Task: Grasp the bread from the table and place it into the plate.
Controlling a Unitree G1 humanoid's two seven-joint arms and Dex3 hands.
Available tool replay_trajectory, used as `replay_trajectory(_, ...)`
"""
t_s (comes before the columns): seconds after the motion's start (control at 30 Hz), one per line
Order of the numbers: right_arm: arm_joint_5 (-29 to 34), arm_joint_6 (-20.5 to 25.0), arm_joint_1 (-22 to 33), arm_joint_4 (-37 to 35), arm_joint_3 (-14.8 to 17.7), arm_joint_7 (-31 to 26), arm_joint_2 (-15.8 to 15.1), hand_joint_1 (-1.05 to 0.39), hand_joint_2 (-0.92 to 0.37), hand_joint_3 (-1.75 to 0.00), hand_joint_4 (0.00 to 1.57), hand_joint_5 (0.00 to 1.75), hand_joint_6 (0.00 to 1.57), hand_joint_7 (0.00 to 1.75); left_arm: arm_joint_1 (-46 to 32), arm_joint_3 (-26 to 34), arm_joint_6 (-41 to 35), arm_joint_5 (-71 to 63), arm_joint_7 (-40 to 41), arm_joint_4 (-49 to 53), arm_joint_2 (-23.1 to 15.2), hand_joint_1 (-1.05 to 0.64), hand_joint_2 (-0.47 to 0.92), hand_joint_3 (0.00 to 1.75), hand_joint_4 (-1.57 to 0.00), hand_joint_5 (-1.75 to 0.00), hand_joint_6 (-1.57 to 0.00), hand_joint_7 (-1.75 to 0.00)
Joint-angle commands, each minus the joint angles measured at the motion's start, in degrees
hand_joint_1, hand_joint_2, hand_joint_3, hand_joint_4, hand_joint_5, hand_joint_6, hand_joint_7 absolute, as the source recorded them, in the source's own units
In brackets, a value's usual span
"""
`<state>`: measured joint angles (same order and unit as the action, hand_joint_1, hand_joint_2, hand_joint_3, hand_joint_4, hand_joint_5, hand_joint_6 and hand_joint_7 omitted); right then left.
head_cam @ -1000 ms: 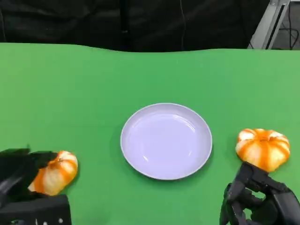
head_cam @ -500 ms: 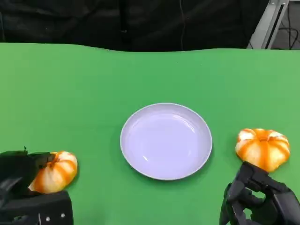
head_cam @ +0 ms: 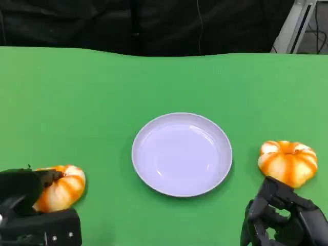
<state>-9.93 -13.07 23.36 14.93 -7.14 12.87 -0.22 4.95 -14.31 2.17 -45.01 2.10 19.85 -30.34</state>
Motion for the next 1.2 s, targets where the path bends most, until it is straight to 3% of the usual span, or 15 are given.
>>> replay_trajectory(0.03,0.0,0.5,0.3,0.9,0.4,-0.4,-0.5,-0.13,-0.57,-1.21,0.84,1.75,0.68,1.69,1.1,-0.9,-0.3,0.2,2.3,2.4,0.4,-0.61,0.92,0.17,-0.39,-0.01,-0.50,-0.01)
replay_trajectory(0.37,0.1,-0.3,0.3,0.5,0.3,-0.2,-0.5,-0.13,-0.58,-1.19,0.84,1.75,0.67,1.69,2.4,-2.1,2.4,0.5,11.8,8.5,2.4,-0.43,0.92,0.07,-0.63,-0.06,-0.66,-0.04)
replay_trajectory(0.53,-0.3,0.1,0.6,0.9,0.5,-0.2,-0.5,-0.13,-0.59,-1.19,0.84,1.75,0.67,1.69,2.6,-2.1,3.3,2.3,15.8,11.2,5.2,-0.23,0.92,0.10,-1.02,-0.16,-0.94,-0.09)
replay_trajectory(0.77,-0.3,0.2,0.6,1.0,0.5,-0.2,-0.5,-0.12,-0.59,-1.19,0.84,1.75,0.68,1.68,3.0,-2.8,3.6,2.9,16.8,11.9,5.0,-0.21,0.92,0.10,-1.07,-0.17,-0.97,-0.07)
replay_trajectory(0.8,-0.3,0.2,0.5,1.0,0.5,-0.2,-0.5,-0.12,-0.59,-1.19,0.84,1.75,0.68,1.68,2.5,-1.7,5.2,3.4,19.8,10.7,5.2,-0.21,0.92,0.10,-1.07,-0.17,-0.98,-0.07)
replay_trajectory(0.83,-0.4,0.1,0.5,0.9,0.5,-0.1,-0.5,-0.12,-0.59,-1.19,0.84,1.75,0.68,1.68,2.1,-0.8,6.5,3.9,22.2,9.5,5.4,-0.14,0.91,0.24,-0.96,-0.85,-1.11,-0.34)
replay_trajectory(0.87,-0.4,0.0,0.4,0.9,0.5,-0.1,-0.6,-0.12,-0.59,-1.19,0.84,1.75,0.68,1.68,1.9,-0.2,7.4,4.3,23.9,8.8,5.6,-0.12,0.90,0.30,-0.85,-1.25,-1.05,-0.67)
replay_trajectory(0.9,-0.5,-0.1,0.5,0.8,0.6,0.0,-0.6,-0.12,-0.59,-1.19,0.84,1.75,0.68,1.69,1.5,0.3,7.8,4.5,24.9,7.2,5.6,-0.10,0.89,0.35,-0.78,-1.51,-0.93,-1.04)
replay_trajectory(0.93,-0.5,-0.2,0.5,0.8,0.6,0.1,-0.6,-0.12,-0.59,-1.20,0.84,1.75,0.68,1.69,1.3,0.5,7.9,4.5,25.2,6.1,5.6,-0.09,0.87,0.37,-0.76,-1.62,-0.79,-1.38)
replay_trajectory(1.0,-0.4,-0.3,0.4,0.6,0.7,0.1,-0.7,-0.13,-0.58,-1.20,0.84,1.75,0.68,1.69,0.8,0.9,8.2,4.7,25.3,3.6,5.5,-0.07,0.87,0.39,-0.73,-1.72,-0.64,-1.67)
replay_trajectory(1.2,-0.5,0.0,0.3,0.6,0.7,0.1,-0.6,-0.13,-0.58,-1.20,0.84,1.75,0.67,1.69,0.2,1.6,7.6,4.5,24.6,0.4,5.6,-0.08,0.86,0.44,-0.69,-1.75,-0.56,-1.75)
